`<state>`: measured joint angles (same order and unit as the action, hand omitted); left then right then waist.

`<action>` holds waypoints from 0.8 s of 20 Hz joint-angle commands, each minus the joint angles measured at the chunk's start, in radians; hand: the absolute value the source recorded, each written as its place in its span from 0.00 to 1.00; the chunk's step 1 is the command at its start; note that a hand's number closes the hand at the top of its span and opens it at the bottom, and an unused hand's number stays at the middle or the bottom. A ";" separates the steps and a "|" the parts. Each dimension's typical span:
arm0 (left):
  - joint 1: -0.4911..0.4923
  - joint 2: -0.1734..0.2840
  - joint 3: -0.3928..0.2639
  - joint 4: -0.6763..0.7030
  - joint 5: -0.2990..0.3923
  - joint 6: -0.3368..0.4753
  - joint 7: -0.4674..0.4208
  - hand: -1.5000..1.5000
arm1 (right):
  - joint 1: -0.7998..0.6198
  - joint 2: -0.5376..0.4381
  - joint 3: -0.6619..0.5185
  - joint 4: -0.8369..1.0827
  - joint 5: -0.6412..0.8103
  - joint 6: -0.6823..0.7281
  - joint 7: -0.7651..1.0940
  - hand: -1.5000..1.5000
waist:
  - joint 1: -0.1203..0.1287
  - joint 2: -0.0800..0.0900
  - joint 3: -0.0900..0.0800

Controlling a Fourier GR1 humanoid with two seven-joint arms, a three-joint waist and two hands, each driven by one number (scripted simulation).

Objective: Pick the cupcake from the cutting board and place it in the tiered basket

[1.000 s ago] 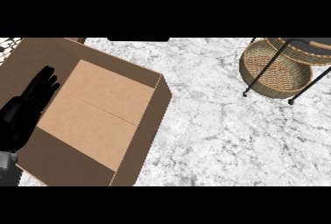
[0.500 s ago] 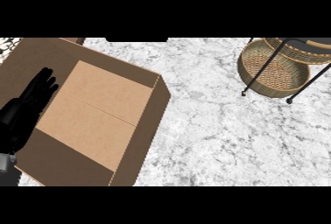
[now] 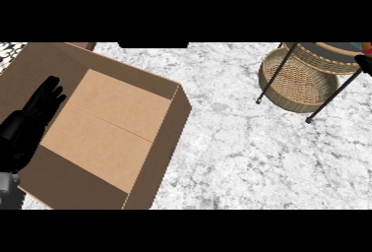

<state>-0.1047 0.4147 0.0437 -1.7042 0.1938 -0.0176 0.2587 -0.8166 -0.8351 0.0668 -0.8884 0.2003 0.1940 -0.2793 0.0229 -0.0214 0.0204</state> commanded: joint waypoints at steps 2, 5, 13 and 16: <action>0.030 -0.093 -0.042 0.053 0.037 0.013 0.030 0.50 | -0.035 0.105 -0.001 0.034 0.053 -0.154 0.027 1.00 | 0.003 0.030 -0.020; 0.047 -0.097 -0.047 0.075 0.017 -0.003 -0.026 0.50 | -0.074 0.124 -0.081 0.120 -0.008 -0.163 0.000 1.00 | 0.009 0.035 -0.021; 0.051 -0.092 -0.017 0.092 0.027 -0.021 -0.039 0.50 | -0.117 0.199 -0.038 0.190 0.061 -0.211 -0.046 0.00 | 0.003 0.032 -0.021; 0.040 -0.120 -0.055 0.083 -0.009 0.006 -0.024 0.50 | -0.138 0.221 -0.084 0.225 0.015 -0.199 -0.067 0.00 | 0.001 0.032 -0.020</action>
<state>-0.1258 0.3990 0.0495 -1.6966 0.1927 -0.0396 0.2592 -0.9417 -0.6513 0.0044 -0.7011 0.2295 0.0116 -0.3287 0.0287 -0.0100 0.0274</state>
